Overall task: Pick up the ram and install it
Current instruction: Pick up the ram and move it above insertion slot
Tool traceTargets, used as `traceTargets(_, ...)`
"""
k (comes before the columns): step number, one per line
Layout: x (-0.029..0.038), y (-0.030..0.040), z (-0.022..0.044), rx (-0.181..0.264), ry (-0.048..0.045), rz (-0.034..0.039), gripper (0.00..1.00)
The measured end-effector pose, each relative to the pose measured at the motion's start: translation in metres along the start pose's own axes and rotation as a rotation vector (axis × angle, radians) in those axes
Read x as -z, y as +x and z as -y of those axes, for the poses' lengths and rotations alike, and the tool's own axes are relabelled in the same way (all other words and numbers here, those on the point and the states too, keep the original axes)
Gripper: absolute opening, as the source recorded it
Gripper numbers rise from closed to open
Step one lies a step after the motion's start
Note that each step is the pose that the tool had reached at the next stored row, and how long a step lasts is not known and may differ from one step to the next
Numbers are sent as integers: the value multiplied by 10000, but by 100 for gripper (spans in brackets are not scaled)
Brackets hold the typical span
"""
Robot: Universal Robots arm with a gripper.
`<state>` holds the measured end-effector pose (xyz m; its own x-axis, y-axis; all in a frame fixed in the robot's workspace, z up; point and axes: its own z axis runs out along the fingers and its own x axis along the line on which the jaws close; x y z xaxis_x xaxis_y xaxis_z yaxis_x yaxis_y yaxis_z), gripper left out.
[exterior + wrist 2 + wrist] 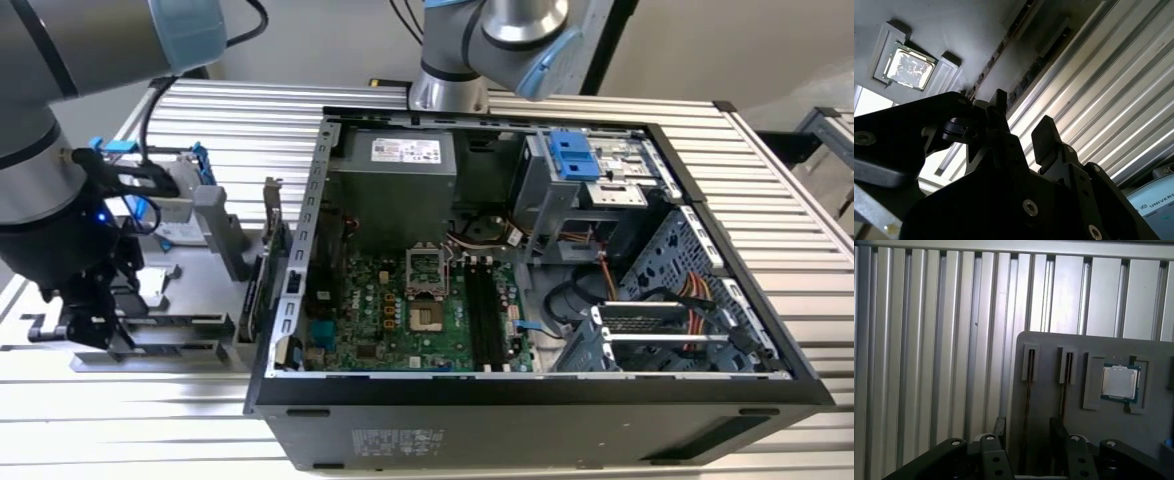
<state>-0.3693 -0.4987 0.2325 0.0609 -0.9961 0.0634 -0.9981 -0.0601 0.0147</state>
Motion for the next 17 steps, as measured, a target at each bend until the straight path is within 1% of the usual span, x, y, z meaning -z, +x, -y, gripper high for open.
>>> traceTargets(11,-134,-8,2,-12,-6,-83,100)
traceTargets(12,-185,-11,3,-15,-6,-100,100)
traceTargets(17,-251,-16,4,-15,-6,-101,100)
